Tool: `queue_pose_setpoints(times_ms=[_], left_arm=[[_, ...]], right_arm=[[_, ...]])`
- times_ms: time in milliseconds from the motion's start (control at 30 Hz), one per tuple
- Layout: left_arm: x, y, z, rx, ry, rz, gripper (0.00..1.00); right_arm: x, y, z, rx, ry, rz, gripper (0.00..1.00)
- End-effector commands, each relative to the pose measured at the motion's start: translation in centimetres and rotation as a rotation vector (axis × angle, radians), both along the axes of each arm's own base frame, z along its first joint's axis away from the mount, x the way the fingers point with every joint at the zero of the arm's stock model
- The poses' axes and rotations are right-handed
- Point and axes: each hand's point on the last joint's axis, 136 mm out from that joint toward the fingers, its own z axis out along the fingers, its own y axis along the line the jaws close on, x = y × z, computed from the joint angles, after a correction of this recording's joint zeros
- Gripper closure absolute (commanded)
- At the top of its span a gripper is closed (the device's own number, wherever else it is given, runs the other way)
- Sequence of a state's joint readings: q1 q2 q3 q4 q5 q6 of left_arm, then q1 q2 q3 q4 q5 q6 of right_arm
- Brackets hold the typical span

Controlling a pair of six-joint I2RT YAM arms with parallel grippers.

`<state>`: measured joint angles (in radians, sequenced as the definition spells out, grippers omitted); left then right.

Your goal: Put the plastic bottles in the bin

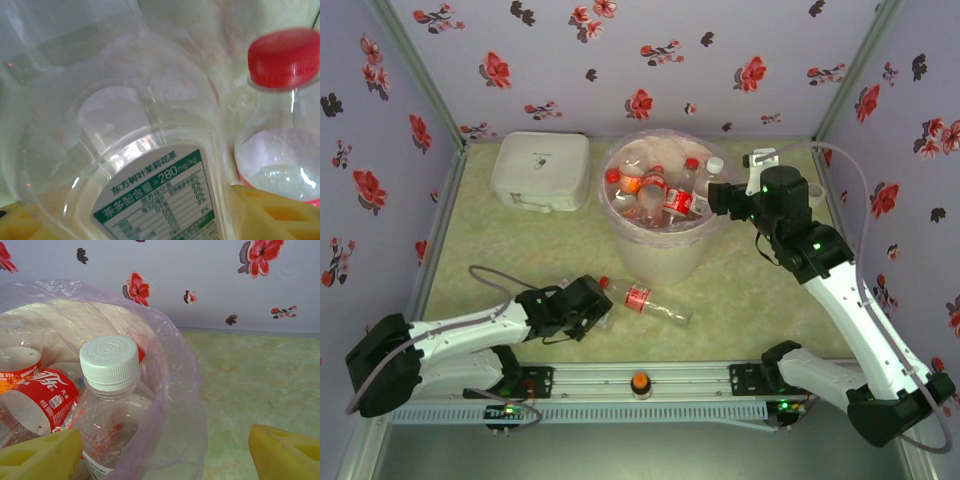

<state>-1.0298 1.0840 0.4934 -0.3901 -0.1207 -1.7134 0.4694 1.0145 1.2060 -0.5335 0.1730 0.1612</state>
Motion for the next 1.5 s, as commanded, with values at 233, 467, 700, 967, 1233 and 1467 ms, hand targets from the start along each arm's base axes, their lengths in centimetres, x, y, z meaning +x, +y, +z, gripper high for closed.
queue_pose_setpoints(times_ms=[233, 467, 700, 967, 1233, 1467], left_arm=[[3.3, 5.4, 5.0, 0.125, -0.194, -0.045, 0.74], [5.9, 5.6, 14.0, 0.230, -0.466, -0.303, 0.81], [6.5, 3.8, 24.6, 0.339, -0.698, -0.622, 0.93], [6.2, 0.5, 28.8, 0.273, -0.830, -0.814, 1.00], [5.0, -1.6, 30.2, 0.163, -0.926, -0.894, 1.00], [4.4, -1.9, 32.1, 0.106, -1.021, -0.888, 1.00]], right_arm=[[0.0, 1.0, 2.4, 0.084, -0.063, 0.044, 0.13], [-1.3, 6.1, 8.4, 0.256, -0.095, 0.314, 0.15], [-2.1, 11.7, 12.1, 0.298, -0.122, 0.514, 0.19], [-4.2, 21.6, 14.3, 0.372, -0.088, 0.822, 0.20], [-4.4, 26.5, 12.1, 0.420, 0.045, 0.951, 0.19], [-5.6, 27.7, 10.9, 0.480, 0.142, 1.041, 0.28]])
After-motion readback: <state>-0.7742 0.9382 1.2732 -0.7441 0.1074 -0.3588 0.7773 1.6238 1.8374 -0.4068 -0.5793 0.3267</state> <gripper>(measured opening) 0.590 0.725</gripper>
